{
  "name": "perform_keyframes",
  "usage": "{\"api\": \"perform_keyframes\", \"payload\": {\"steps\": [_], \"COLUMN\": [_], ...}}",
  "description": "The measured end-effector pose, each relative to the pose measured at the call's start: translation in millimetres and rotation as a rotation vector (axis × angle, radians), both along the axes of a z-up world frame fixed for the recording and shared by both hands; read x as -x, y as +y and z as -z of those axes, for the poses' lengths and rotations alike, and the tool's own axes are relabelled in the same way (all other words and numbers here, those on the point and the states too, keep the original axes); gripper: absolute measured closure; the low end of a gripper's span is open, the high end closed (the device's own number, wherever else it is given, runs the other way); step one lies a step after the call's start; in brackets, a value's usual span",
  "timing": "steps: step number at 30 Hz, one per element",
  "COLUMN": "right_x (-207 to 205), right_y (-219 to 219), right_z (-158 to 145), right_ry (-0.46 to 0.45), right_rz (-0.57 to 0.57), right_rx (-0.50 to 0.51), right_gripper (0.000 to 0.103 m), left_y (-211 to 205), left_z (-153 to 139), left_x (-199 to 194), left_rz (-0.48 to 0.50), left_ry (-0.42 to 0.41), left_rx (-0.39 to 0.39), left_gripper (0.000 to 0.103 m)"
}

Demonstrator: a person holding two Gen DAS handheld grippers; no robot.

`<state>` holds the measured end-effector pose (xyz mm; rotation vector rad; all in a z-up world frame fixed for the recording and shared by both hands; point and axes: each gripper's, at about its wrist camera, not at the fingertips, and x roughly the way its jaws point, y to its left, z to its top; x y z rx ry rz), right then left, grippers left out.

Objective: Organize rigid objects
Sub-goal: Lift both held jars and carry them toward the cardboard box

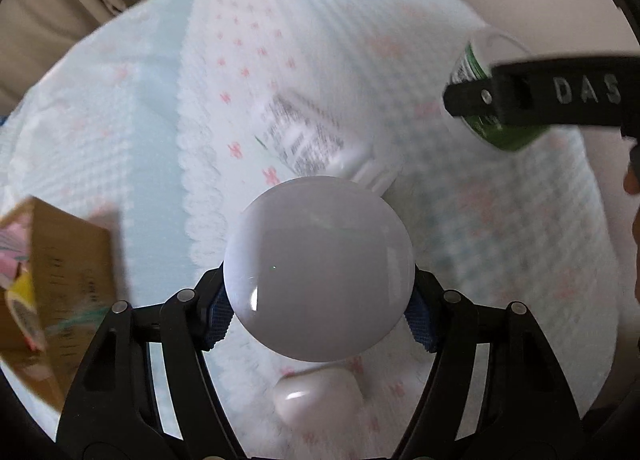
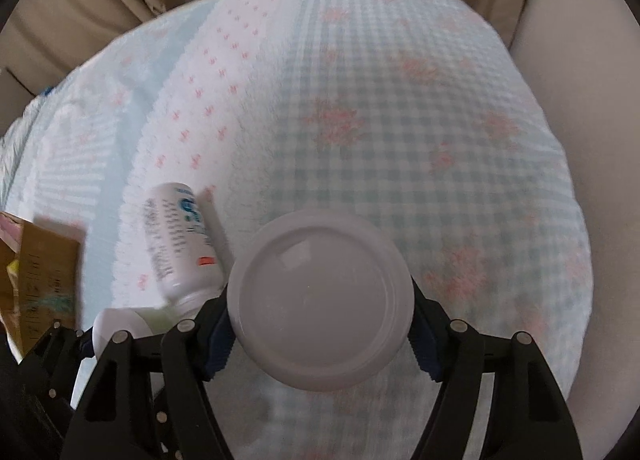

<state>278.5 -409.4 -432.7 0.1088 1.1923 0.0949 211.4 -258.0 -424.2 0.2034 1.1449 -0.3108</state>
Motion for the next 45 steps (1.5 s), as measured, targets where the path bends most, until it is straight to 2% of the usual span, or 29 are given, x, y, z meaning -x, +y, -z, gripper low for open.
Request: {"api": "perform_keyframes", "payload": {"steps": [4, 8, 11, 15, 17, 22, 26, 31, 37, 45], "right_x": [21.0, 50.6, 73.8, 99.0, 109.6, 133.8, 147.9, 164.2, 159.5, 134.7], "right_y": [-2.9, -2.1, 6.4, 18.3, 23.6, 50.8, 77.9, 123.7, 184.5, 273.6], "right_z": [-48.4, -116.6, -167.5, -217.6, -233.2, -256.8, -265.1, -272.3, -274.8, -256.5], "right_ry": [-0.053, -0.131, -0.174, -0.235, -0.256, -0.282, -0.282, -0.289, -0.28, -0.211], "right_rz": [0.033, 0.068, 0.067, 0.047, 0.042, 0.025, 0.026, 0.029, 0.03, 0.08], "right_rx": [0.005, -0.034, -0.049, -0.084, -0.113, -0.178, -0.197, -0.179, -0.181, -0.194], "right_gripper": [0.034, 0.034, 0.034, 0.034, 0.034, 0.034, 0.034, 0.034, 0.034, 0.034], "left_y": [11.7, 29.1, 51.7, 81.3, 101.1, 146.9, 186.8, 233.6, 300.4, 382.3], "left_z": [-54.7, -117.7, -168.5, -219.8, -245.2, -284.1, -297.8, -298.8, -299.7, -276.9], "left_x": [13.4, 32.7, 43.4, 56.0, 64.2, 84.5, 96.9, 96.4, 70.1, 28.7], "left_rz": [0.001, -0.001, -0.018, -0.063, -0.09, -0.126, -0.145, -0.129, -0.114, -0.059], "left_ry": [-0.067, -0.131, -0.182, -0.228, -0.244, -0.281, -0.28, -0.277, -0.268, -0.22], "left_rx": [0.013, 0.027, 0.046, 0.045, 0.038, 0.034, 0.071, 0.108, 0.139, 0.103], "left_gripper": [0.035, 0.035, 0.035, 0.035, 0.035, 0.035, 0.035, 0.035, 0.035, 0.035]}}
